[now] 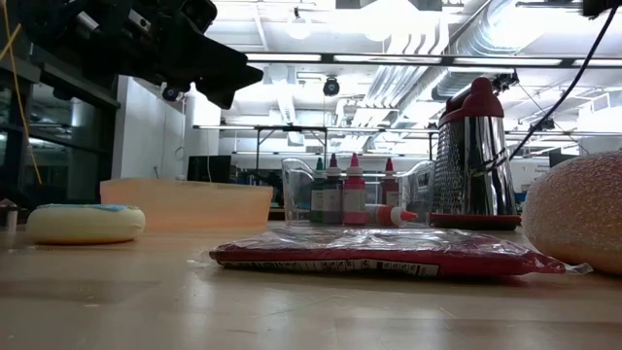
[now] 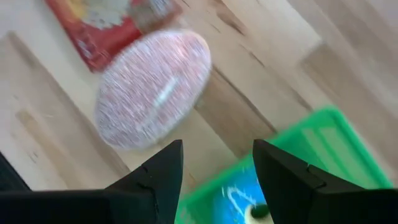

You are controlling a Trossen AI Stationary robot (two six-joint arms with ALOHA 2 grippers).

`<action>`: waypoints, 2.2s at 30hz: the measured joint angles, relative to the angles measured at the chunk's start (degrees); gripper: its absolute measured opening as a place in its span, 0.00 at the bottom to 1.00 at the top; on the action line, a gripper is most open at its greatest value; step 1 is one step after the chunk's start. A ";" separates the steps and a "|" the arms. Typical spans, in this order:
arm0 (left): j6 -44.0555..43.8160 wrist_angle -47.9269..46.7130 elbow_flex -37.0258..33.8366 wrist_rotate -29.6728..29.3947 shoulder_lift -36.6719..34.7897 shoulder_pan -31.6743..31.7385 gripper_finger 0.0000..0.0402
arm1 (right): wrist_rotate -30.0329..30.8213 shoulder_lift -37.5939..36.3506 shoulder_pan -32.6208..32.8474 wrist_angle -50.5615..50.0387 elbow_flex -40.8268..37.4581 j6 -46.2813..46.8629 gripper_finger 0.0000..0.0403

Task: Pick & Place Food Item
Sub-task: Put the light blue donut into the green bin

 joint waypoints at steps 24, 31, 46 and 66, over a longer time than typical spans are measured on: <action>0.00 0.00 0.00 -0.01 0.01 0.00 0.39 | -2.57 -5.63 -21.06 17.84 0.02 -51.03 0.45; 0.00 0.01 0.00 0.01 0.01 0.01 0.39 | -5.22 -5.63 -22.81 20.59 0.02 -54.72 0.45; -8.90 3.08 0.09 -0.67 -0.01 0.19 0.39 | -4.73 -5.58 -22.78 20.60 0.02 -56.47 0.45; -18.03 -19.03 13.58 -15.58 -7.40 -2.39 0.39 | -4.63 -5.56 -22.76 20.58 0.02 -59.33 0.45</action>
